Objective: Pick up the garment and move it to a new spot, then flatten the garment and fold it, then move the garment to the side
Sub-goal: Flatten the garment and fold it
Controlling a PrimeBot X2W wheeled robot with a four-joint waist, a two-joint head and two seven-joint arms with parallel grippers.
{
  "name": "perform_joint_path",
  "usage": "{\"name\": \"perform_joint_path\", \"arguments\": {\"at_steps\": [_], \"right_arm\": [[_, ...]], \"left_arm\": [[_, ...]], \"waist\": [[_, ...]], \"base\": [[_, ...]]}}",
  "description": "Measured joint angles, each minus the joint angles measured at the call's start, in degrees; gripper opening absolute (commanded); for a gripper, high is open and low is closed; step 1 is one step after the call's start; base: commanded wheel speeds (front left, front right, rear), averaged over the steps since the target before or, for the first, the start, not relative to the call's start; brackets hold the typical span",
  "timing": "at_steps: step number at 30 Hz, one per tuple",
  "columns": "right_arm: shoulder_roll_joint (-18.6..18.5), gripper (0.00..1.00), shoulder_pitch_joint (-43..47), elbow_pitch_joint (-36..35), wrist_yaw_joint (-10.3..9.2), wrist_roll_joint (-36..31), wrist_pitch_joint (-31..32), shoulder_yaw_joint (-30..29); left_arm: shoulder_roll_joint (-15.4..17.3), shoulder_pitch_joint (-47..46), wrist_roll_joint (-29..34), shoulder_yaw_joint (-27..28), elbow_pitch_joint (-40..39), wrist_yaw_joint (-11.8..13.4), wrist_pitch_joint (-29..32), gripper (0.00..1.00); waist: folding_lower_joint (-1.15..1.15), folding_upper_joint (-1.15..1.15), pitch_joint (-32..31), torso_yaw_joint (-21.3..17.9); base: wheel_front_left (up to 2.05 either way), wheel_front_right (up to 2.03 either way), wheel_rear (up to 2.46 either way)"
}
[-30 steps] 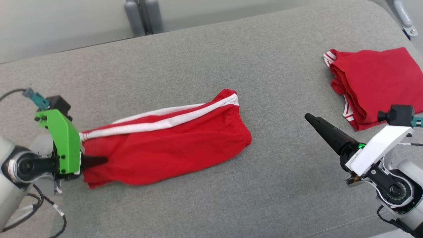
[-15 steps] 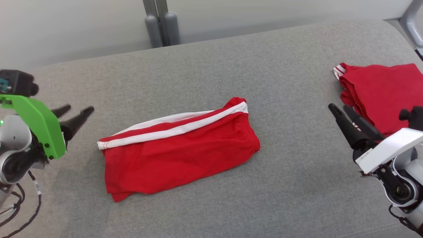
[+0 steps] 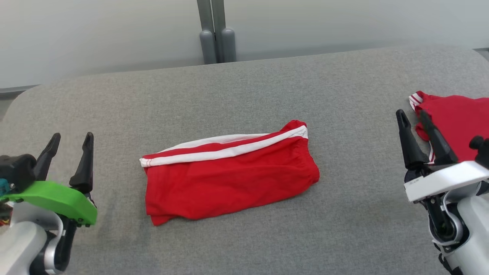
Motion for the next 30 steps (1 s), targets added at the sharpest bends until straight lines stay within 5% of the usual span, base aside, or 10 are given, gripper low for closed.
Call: {"name": "perform_joint_path", "arguments": {"at_steps": [7, 8, 15, 20, 30], "right_arm": [[6.39, 1.0, 4.97, 1.09, 0.0, -10.11, 0.0, -5.14], [7.34, 1.0, 5.38, 2.59, 0.0, -11.57, 0.0, -4.53], [9.07, 1.0, 2.27, 11.29, 0.0, -10.11, 2.93, -0.23], [10.03, 1.0, -2.11, 17.94, 0.0, -8.15, 5.46, 2.61], [11.49, 1.0, -6.77, 29.73, 0.0, -5.5, 10.42, 2.81]], "left_arm": [[-11.66, 11.28, 17.86, 15.94, -5.39, 2.09, -0.47, 1.0], [-16.0, 15.33, 22.42, 19.85, -6.81, 0.92, -0.47, 1.0], [-27.22, 21.57, 31.44, 26.18, -6.26, -7.14, -0.48, 1.0], [-31.72, 22.08, 35.05, 28.51, -3.6, -12.02, -0.47, 1.0], [-37.1, 22.96, 39.16, 33.16, -0.32, -17.37, -0.47, 1.0]], "waist": [[0.0, 0.0, -0.06, 2.44], [0.0, 0.0, -0.05, 3.14], [0.0, 0.0, -0.09, 5.94], [0.0, 0.0, -0.14, 8.85], [0.0, 0.0, -0.09, 14.32]], "base": [[0.0, 0.0, 0.0], [0.0, 0.0, 0.0], [0.0, 0.0, 0.0], [0.0, 0.0, 0.0], [0.0, 0.0, 0.0]]}}
